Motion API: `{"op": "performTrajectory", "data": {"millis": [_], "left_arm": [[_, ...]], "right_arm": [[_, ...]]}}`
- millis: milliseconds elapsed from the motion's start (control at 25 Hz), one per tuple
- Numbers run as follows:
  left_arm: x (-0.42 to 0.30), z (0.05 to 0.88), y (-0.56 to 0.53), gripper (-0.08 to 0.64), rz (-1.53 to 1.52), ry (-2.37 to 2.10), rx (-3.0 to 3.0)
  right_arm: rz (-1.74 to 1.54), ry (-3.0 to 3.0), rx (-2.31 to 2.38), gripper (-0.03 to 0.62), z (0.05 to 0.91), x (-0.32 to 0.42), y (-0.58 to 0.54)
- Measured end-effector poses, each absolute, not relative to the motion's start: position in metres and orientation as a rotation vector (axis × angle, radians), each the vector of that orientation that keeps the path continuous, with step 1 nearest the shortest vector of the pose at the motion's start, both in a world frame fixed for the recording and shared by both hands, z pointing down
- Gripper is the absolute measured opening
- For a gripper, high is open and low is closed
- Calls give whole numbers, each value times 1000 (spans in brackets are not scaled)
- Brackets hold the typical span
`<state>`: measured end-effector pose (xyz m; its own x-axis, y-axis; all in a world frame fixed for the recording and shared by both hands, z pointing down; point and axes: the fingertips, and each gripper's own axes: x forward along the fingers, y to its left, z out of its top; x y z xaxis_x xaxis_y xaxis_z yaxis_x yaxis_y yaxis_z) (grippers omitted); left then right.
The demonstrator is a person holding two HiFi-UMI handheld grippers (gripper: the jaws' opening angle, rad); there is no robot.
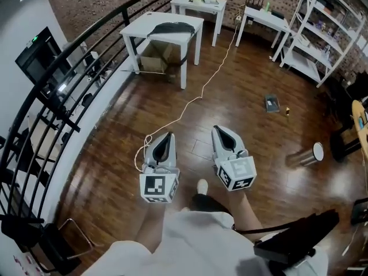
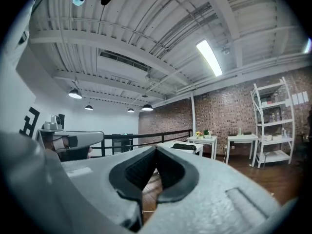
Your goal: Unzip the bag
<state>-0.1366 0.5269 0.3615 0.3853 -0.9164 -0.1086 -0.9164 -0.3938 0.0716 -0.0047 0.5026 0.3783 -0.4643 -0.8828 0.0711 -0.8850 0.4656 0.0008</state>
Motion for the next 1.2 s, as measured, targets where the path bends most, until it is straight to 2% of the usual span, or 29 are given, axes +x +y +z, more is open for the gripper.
{"op": "performTrajectory", "data": {"millis": [160,320,560,760,1200], "left_arm": [[-126,371,458,17,184,1786,-2579],[-143,375,357,17,172,1835,-2536],[-122,347,222,17,195,1853,-2496],[-112,356,140,17,172,1879,-2503],[-153,356,-70,17,206,1881,-2501]], "right_arm": [[66,-2690,1527,-9,388,5,423],[66,-2750,1444,-9,393,-22,316],[6,-2830,1317,-9,368,-23,182],[110,-2837,1281,-9,389,-16,101],[127,-2827,1255,-9,402,-56,-109]]}}
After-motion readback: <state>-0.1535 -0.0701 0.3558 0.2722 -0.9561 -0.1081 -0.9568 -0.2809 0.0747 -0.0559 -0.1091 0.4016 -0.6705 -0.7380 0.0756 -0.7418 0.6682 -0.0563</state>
